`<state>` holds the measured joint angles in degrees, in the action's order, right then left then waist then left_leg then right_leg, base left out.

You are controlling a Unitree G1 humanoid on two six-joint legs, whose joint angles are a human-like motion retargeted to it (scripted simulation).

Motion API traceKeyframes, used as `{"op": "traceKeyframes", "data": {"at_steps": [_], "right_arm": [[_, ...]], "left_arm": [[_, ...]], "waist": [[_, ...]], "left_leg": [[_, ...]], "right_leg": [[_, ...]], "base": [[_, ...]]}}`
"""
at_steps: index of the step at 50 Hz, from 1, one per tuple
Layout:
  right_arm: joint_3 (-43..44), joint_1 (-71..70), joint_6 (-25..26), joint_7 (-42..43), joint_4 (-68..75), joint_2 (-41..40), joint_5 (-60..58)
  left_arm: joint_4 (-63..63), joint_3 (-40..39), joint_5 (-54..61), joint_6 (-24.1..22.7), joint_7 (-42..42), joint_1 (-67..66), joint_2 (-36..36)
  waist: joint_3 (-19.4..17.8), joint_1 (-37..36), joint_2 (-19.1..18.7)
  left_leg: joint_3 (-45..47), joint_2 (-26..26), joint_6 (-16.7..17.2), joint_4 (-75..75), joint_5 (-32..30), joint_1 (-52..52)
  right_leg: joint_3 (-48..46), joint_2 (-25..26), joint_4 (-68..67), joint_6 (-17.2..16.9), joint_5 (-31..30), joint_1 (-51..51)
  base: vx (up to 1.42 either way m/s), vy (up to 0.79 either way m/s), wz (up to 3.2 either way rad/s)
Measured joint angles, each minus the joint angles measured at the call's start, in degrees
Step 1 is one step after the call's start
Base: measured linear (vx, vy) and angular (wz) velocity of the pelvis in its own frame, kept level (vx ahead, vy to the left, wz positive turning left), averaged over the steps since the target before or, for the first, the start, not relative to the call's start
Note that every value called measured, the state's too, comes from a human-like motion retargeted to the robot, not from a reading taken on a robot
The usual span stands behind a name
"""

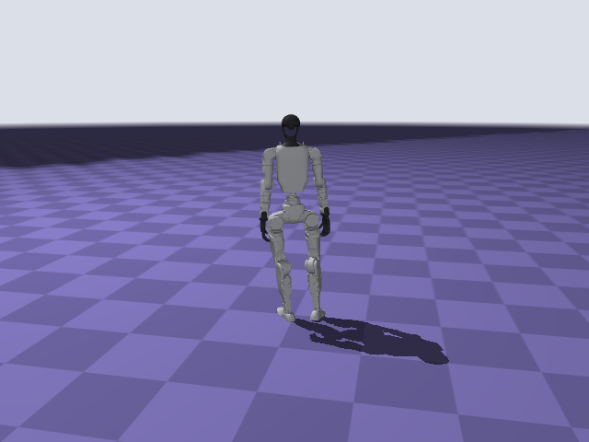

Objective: In place motions

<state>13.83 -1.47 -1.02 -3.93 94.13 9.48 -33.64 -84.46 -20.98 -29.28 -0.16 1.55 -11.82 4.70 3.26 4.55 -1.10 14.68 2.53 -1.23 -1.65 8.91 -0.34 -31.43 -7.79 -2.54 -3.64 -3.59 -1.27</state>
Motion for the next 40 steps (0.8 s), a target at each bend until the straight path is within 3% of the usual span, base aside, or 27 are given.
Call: {"op": "traceKeyframes", "data": {"at_steps": [10,20,30,40], "right_arm": [[-1.0,-0.5,-0.1,-0.1,-0.7,-0.8,-1.9],[0.1,0.3,-0.1,0.4,-0.5,-0.9,-2.0],[0.3,-1.1,-0.5,0.0,-0.6,-1.1,-2.7],[-2.4,-4.6,-1.3,0.2,-2.8,-1.9,-4.0]], "left_arm": [[-2.2,-1.6,1.2,0.0,-1.6,-1.1,0.9],[-4.1,-0.7,0.0,0.5,-3.1,-1.8,1.3],[-2.8,0.8,0.7,0.8,-2.6,-1.5,0.6],[-0.6,4.2,-2.1,1.0,-0.6,-1.9,-0.9]], "waist": [[-0.7,-1.7,1.2],[1.1,0.9,1.2],[2.2,7.2,-0.1],[-1.3,18.4,-3.4]], "left_leg": [[-1.7,0.5,0.0,0.1,-0.5,-0.2],[0.7,-1.1,0.4,0.0,0.5,-0.1],[8.7,-4.0,1.2,-0.8,2.4,0.9],[21.7,-9.5,3.4,1.7,7.4,4.4]], "right_leg": [[-2.4,0.0,0.4,-0.4,0.0,-1.4],[0.5,0.1,-0.8,-0.5,-0.3,1.3],[10.5,2.0,-3.0,0.7,-0.3,8.2],[22.5,6.1,-2.7,3.6,-1.5,13.8]], "base": [[-0.01,0.01,0.20],[-0.01,-0.11,-0.29],[-0.16,-0.28,-1.01],[-0.25,-0.17,-1.60]]}}
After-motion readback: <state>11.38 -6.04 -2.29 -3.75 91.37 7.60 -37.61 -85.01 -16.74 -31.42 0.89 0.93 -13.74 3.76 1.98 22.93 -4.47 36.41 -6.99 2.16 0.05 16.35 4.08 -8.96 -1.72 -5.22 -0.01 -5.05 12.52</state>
